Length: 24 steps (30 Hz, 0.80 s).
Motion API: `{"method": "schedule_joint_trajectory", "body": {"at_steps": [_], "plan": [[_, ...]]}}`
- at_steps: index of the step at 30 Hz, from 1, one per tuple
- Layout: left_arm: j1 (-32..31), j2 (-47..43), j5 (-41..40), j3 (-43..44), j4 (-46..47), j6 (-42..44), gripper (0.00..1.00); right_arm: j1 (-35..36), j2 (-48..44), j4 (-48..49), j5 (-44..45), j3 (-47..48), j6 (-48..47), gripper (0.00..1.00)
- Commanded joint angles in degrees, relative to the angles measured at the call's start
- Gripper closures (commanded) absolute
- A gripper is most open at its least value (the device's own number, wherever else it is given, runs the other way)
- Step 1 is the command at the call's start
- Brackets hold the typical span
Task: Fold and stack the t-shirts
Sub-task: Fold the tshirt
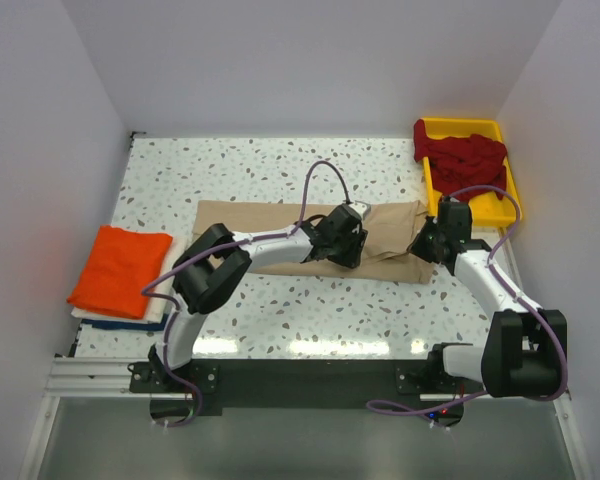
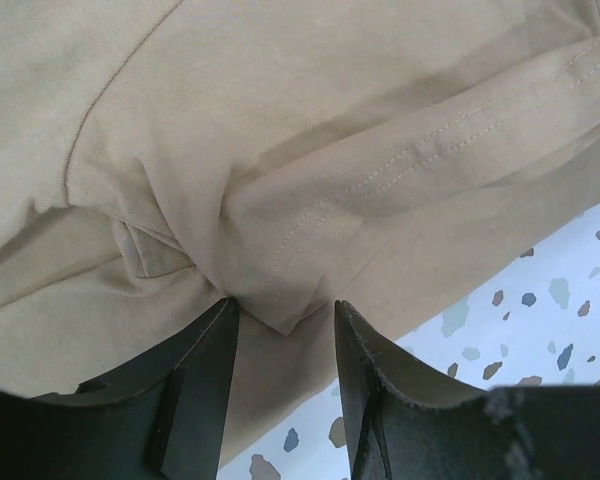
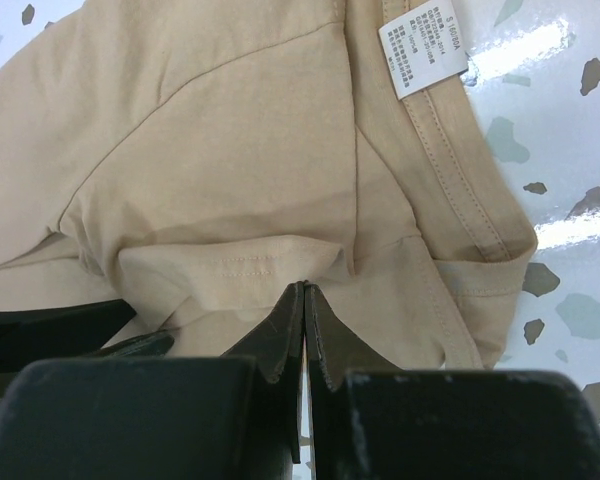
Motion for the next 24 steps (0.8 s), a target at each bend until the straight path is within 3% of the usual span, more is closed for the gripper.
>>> {"method": "schedule_joint_trajectory", "body": {"at_steps": [1,7,20,24], "plan": [[-0.11,0.27,0.45,0.67,1.40,-1.15,0.51,-0.01,0.19,1.26,-1.28,-0.34,-0.55,1.00],[-0.02,0.27,1.15,0.76,2.54,-1.15,0.55,-0.09,0.11,1.61,-1.46,-0.61,-0.46,1.00],[-0.02,0.10,0.28,1.46,2.28,-0.89,0.88,-0.09,-0.16,0.82,-1.28,-0.43,-0.82,1.00],[0.24,-1.13,0.10,1.20,2.02,-0.89,0.95,-0.09,-0.24,0.56,-1.37,-0.35,-1.08,1.00]]}}
